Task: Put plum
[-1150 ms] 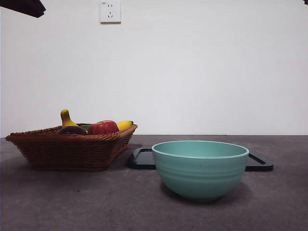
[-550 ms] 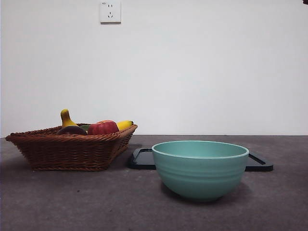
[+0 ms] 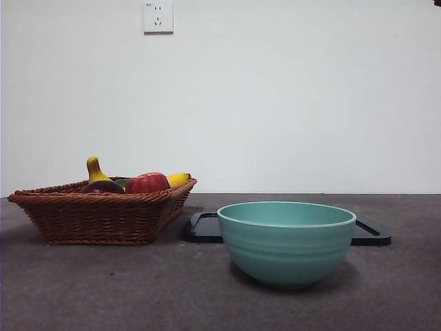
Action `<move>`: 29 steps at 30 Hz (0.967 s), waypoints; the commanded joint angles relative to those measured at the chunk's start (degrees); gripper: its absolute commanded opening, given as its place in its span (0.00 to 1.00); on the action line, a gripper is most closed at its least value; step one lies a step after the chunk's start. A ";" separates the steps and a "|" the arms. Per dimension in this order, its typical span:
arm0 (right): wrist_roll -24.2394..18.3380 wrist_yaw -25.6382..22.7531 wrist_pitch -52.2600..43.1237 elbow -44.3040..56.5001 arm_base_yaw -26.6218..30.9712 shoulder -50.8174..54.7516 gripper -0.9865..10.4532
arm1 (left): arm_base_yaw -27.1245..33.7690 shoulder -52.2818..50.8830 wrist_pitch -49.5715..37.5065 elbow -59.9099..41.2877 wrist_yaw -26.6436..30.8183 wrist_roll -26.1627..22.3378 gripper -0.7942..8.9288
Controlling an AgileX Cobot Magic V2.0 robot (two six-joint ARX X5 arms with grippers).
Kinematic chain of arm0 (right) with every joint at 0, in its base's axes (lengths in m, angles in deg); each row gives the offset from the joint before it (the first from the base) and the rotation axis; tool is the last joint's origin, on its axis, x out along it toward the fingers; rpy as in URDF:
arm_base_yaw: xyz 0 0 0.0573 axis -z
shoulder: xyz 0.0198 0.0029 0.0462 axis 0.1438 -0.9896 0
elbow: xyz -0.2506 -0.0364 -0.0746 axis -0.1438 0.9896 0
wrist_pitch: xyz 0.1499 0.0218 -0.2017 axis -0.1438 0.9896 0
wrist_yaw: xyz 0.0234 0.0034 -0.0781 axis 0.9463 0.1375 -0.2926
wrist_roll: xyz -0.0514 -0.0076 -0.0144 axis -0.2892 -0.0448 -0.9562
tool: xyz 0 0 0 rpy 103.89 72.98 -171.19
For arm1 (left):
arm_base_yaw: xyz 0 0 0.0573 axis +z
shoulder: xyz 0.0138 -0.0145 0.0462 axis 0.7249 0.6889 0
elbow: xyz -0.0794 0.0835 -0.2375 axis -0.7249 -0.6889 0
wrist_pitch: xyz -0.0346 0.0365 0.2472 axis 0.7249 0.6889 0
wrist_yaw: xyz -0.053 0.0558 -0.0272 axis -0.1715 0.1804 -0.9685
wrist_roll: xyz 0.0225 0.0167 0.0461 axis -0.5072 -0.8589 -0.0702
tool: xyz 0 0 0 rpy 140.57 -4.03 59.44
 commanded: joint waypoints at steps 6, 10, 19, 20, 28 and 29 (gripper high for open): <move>-0.33 0.07 -0.63 -0.87 -0.35 -0.22 0.09 | 0.63 -8.09 -0.39 -11.19 0.35 0.57 0.09; -0.33 0.07 -0.63 -0.87 -0.35 -0.22 0.09 | 0.63 -10.64 0.44 -14.78 0.37 0.94 0.09; -0.33 0.07 -0.66 -0.87 -0.35 -0.22 0.09 | 0.63 -14.43 4.70 -18.32 0.52 1.97 0.09; -0.33 0.07 -0.66 -0.87 -0.35 -0.22 0.09 | 0.63 -14.40 4.90 -18.53 0.57 2.34 0.09; -0.33 0.07 -1.01 -0.87 -0.35 -0.22 0.09 | 0.63 -14.40 10.97 -18.64 0.59 3.15 0.09; -0.33 0.07 -0.98 -0.87 -0.35 -0.22 0.09 | 0.63 -14.40 11.89 -18.64 0.61 3.15 0.09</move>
